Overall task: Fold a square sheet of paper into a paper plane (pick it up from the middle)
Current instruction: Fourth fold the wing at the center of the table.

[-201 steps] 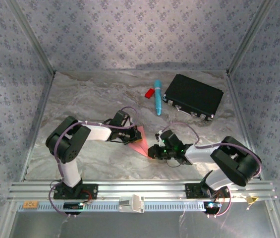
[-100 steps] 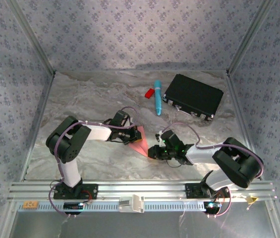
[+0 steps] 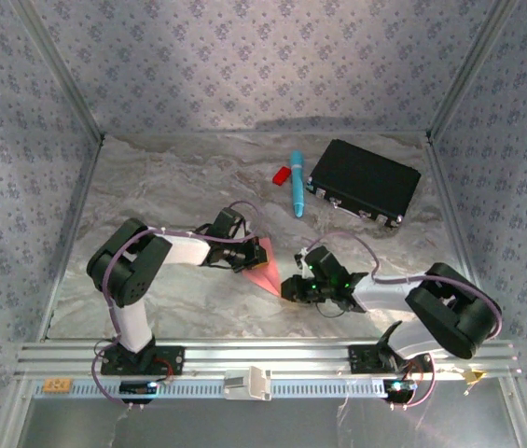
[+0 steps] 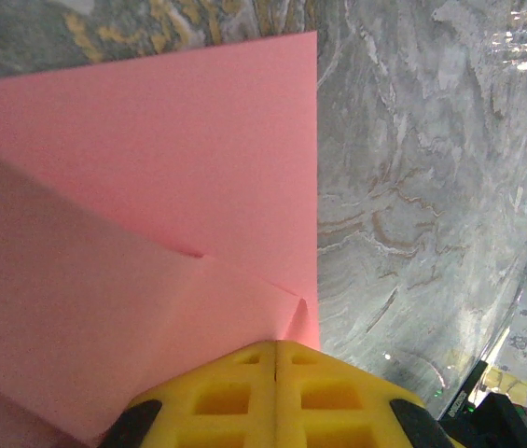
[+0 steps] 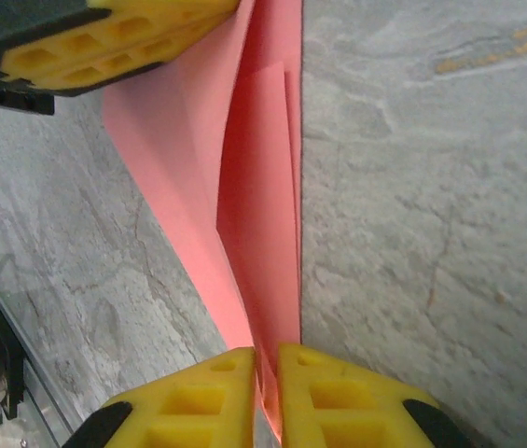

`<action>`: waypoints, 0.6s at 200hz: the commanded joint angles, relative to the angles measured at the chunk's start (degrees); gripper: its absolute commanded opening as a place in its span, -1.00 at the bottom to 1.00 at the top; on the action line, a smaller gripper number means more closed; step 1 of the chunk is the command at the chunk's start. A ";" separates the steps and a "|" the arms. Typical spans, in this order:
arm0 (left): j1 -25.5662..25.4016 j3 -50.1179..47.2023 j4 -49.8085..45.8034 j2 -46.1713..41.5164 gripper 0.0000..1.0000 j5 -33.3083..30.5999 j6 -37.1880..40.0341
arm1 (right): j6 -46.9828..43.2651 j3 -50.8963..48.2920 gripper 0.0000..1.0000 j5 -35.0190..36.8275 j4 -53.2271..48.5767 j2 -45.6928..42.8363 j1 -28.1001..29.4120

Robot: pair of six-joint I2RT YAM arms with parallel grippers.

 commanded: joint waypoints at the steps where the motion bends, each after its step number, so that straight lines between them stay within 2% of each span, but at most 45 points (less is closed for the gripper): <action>1: -0.28 -0.67 -1.50 2.23 -0.94 -1.26 0.91 | -1.02 -2.09 -0.74 0.94 -7.32 -1.29 -0.21; 48: -0.29 -0.70 -1.34 2.41 -0.94 -1.27 0.82 | -0.66 -3.41 -0.89 -0.82 -6.09 0.15 -0.17; 120: -0.23 -0.85 -1.32 2.19 -0.94 -1.36 0.79 | -0.83 -3.60 -0.84 -0.52 -8.21 -2.44 -0.21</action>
